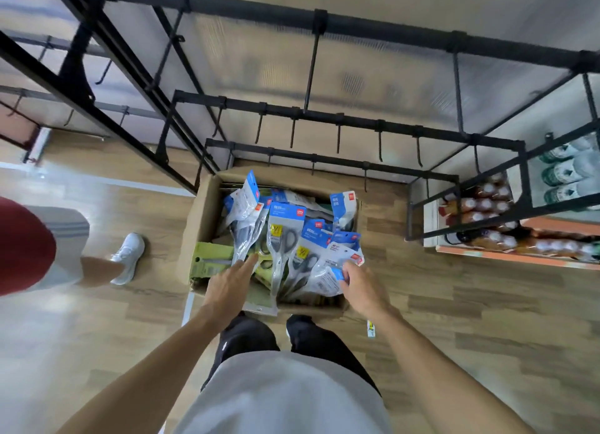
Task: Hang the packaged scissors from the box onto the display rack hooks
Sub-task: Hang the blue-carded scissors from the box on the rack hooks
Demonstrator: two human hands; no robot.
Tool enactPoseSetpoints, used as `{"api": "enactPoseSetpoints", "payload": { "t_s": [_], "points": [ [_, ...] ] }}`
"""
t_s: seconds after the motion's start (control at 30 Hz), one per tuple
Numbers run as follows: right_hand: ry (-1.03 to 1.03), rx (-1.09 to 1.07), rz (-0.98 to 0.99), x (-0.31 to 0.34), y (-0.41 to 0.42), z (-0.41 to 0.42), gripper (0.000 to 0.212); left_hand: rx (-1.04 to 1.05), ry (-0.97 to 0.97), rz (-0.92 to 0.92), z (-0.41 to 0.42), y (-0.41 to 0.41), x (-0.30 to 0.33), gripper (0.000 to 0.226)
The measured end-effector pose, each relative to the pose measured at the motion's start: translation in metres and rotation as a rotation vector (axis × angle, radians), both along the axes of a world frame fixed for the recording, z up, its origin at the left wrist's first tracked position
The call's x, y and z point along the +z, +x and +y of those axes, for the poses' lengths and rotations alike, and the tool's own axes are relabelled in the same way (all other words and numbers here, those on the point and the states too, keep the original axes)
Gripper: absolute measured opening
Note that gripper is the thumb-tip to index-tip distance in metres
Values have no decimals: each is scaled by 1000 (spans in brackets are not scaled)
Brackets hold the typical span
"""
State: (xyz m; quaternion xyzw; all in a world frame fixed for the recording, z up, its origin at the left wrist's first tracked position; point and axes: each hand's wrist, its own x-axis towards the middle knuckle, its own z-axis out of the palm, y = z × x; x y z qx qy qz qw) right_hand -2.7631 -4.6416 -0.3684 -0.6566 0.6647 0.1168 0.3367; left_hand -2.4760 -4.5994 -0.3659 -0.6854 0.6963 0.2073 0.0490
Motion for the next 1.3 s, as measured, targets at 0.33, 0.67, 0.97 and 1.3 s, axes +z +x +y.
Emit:
{"api": "enactPoseSetpoints", "payload": {
  "t_s": [0.33,0.67,0.97,1.3],
  "points": [
    [74,138,-349,38,81,-14,30,369,6,152,12,54,36,22],
    [-140,334,-161,26,108,-18,20,482,-16,258,14,74,53,20],
    [-206,244,-439,103,132,-53,16,352,-204,365,-48,114,125,24],
    [-509,89,-720,234,169,-137,18,253,-545,393,-122,138,271,14]
  ]
}}
